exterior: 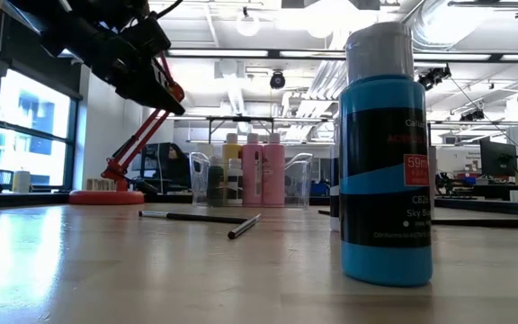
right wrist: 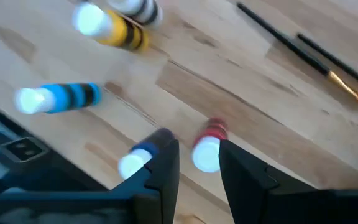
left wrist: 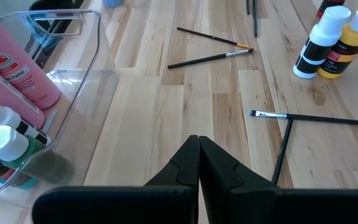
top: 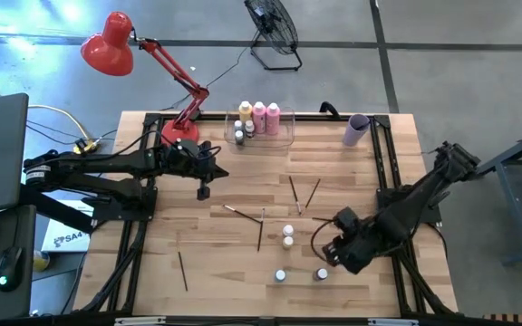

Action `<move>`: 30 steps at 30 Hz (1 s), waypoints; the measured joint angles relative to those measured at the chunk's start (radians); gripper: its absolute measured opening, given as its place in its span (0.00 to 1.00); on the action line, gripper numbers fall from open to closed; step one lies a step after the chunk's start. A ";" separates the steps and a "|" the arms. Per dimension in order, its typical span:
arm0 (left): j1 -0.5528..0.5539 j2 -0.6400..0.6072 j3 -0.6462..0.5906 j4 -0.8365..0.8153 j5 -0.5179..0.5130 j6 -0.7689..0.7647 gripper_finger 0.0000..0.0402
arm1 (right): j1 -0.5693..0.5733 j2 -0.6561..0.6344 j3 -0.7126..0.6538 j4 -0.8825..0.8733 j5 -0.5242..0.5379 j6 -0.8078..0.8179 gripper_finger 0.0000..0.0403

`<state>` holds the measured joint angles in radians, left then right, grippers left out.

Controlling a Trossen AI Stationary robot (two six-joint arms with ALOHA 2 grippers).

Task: Pick & Place Paint Supplies
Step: Put the small red paint bottle into the transparent bin

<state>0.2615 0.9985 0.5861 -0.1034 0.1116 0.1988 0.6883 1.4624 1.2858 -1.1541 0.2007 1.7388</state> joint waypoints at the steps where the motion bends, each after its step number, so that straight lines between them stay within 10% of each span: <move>1: 0.000 0.000 0.000 0.001 0.000 0.000 0.00 | 0.006 0.015 0.000 -0.005 -0.008 0.014 0.26; 30: 0.000 0.000 0.000 -0.003 -0.002 0.006 0.00 | -0.023 0.039 -0.001 -0.033 -0.127 -0.035 0.26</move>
<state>0.2615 0.9985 0.5861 -0.1066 0.1101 0.2047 0.6651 1.5017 1.2846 -1.1871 0.0734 1.7039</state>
